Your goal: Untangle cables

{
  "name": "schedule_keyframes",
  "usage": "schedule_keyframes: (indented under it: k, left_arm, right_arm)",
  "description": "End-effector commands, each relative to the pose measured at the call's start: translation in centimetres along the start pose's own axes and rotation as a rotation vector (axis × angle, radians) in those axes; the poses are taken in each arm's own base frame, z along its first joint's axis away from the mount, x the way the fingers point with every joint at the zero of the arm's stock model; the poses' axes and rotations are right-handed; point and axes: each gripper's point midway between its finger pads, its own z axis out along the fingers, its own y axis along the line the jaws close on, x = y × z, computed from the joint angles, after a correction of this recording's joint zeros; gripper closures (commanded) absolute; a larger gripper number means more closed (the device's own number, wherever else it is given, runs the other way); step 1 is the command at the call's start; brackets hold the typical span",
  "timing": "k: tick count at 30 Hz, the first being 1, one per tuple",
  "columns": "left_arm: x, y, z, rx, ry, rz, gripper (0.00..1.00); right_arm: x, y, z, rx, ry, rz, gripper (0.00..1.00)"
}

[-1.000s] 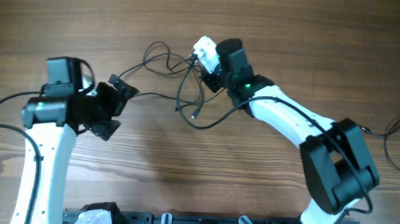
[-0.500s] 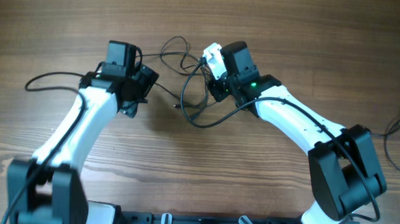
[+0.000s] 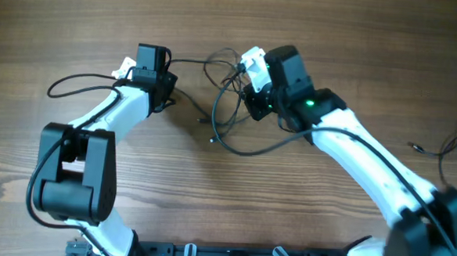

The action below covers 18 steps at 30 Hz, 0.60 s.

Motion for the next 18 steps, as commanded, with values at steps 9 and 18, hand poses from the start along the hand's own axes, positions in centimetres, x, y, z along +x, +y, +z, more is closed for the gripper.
schedule_keyframes:
  k: [9, 18]
  left_arm:
    - [-14.6, 8.6, -8.7, -0.141, -0.248, -0.160, 0.96]
    - [-12.6, 5.7, -13.4, 0.268, 0.120, -0.158, 0.93]
  right_arm:
    - [-0.2, -16.5, -24.5, 0.853, -0.314, 0.350, 0.96]
    - [-2.7, -10.6, -20.9, 0.280, -0.386, 0.248, 0.96]
